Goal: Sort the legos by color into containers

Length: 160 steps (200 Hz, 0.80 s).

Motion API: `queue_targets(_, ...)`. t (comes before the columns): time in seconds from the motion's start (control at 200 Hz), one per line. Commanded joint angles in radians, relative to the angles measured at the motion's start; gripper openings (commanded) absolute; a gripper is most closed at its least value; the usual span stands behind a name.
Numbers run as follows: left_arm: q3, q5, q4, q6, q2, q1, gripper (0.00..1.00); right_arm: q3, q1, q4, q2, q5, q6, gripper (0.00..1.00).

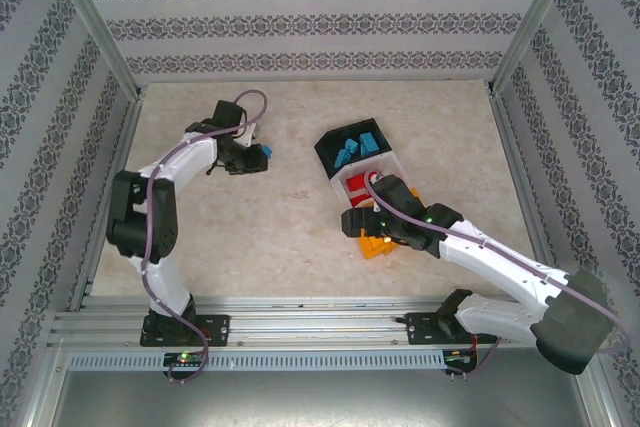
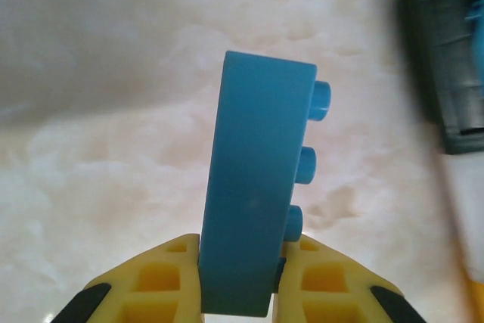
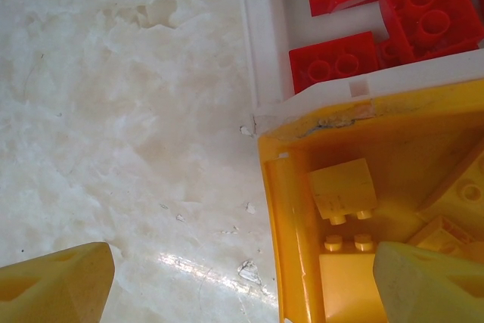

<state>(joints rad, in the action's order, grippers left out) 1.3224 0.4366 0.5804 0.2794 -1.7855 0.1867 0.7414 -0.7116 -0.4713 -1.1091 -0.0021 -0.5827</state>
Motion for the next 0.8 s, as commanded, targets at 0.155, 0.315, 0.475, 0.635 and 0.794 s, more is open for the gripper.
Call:
queue_targets(0.155,-0.1,0.186,-0.181,0.227,0.178,0.059,0.1,0.002,-0.013,0.033,-0.047,-0.017,-0.012,0.89)
queue_targets(0.315,-0.067,0.199,-0.215,0.29,0.192,0.132,0.1,0.009,-0.011,0.034,-0.045,-0.007,-0.012,0.89)
queue_targets(0.475,0.009,0.177,-0.208,0.302,0.151,0.219,0.1,-0.003,-0.012,0.013,-0.018,0.013,-0.012,0.89)
queue_targets(0.635,0.089,0.152,-0.218,0.304,0.044,0.284,0.1,-0.032,0.003,0.003,0.03,0.043,-0.015,0.9)
queue_targets(0.794,0.164,0.142,-0.262,0.322,-0.084,0.307,0.1,-0.054,0.022,-0.018,0.073,0.046,-0.021,0.9)
